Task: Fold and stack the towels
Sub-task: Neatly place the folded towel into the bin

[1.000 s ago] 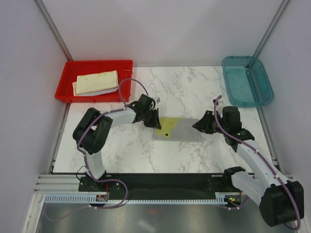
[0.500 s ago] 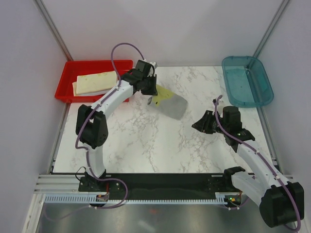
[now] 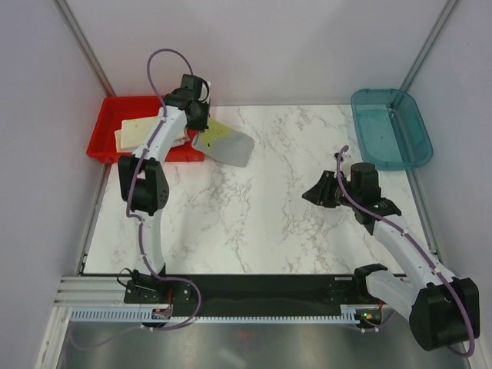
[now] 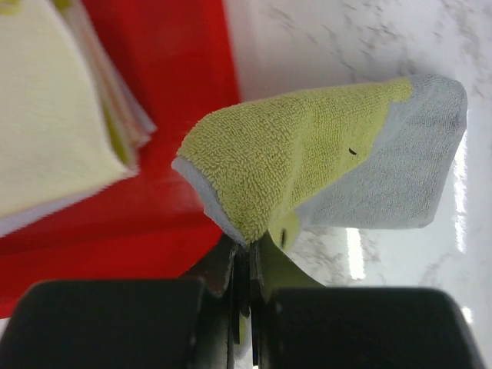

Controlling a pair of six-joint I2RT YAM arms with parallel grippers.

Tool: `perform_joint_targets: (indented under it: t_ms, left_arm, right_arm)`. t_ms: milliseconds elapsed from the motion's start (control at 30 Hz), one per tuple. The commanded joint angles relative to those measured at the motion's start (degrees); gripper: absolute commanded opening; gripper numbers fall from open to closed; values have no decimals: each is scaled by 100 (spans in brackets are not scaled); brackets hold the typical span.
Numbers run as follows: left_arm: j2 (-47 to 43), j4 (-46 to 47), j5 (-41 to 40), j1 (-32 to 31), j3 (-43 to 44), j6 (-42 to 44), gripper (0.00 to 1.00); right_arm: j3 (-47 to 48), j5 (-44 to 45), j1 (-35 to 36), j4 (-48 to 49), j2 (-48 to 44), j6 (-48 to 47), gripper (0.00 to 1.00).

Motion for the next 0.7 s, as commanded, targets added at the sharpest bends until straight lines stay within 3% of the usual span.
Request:
perform_joint_targets:
  t_ms: [0, 267, 667]
  left_arm:
    - [177, -105, -473, 529, 670, 803, 2]
    - [644, 323, -43, 1471, 1480, 592, 2]
    - [1004, 817, 564, 2640, 1788, 742, 2]
  right_arm:
    - [207, -86, -28, 256, 108, -213, 37]
    - [180, -42, -28, 441, 416, -292, 37]
    - [321, -24, -142, 449, 846, -362, 37]
